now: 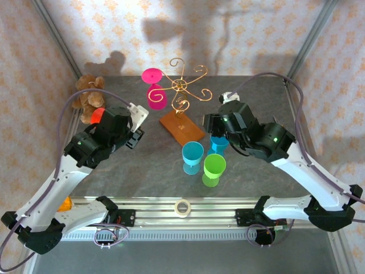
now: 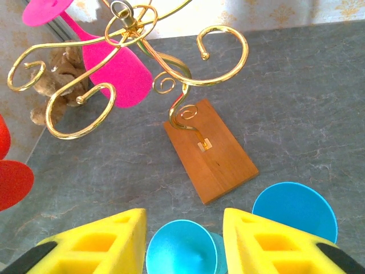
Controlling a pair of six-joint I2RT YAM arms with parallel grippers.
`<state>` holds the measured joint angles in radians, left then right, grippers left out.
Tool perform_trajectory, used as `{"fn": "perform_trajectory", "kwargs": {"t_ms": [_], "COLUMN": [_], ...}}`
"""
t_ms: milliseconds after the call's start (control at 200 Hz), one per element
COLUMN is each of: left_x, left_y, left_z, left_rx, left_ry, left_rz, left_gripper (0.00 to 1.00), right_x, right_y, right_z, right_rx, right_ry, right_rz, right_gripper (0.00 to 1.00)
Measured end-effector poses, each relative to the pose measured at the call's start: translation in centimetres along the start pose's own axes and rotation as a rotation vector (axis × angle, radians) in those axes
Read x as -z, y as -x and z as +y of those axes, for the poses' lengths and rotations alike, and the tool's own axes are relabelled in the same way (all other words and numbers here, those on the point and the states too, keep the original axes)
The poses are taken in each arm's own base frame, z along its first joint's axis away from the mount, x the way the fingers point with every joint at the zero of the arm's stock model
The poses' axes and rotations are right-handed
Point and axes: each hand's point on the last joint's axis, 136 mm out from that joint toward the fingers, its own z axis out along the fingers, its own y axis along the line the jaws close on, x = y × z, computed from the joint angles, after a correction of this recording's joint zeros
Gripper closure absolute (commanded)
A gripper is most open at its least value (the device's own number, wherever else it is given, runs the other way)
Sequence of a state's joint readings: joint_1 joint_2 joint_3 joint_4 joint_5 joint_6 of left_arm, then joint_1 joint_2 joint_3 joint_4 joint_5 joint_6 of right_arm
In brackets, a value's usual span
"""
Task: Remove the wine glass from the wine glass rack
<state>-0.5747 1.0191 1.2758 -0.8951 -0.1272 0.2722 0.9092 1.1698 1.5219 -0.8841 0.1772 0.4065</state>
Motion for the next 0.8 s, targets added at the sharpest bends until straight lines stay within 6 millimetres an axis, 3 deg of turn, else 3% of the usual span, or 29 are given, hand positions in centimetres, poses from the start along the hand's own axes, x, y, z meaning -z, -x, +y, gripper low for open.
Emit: {"fn": "perform_trajectory", "kwargs": {"t_ms": [395,801], "left_x": [-1.7,-1.2], "left_y": [-3.0,-4.9], "left_z": [-1.9,-2.5], "left_rx": [-0.243,-0.411], "left_ry": [0.089,0.181], "left_rz": [0.091,0.043], "left_gripper": [1.00,1.00], "right_x": [0.3,-0.2], "right_y": [0.4,-0.4], "right_z": [-0.2,1.6], "right_rx": [0.000,-0.033], "right_ry": [0.002,0.093], "right_rz": [-0.026,0.012], "right_gripper": [0.53,0.53]}}
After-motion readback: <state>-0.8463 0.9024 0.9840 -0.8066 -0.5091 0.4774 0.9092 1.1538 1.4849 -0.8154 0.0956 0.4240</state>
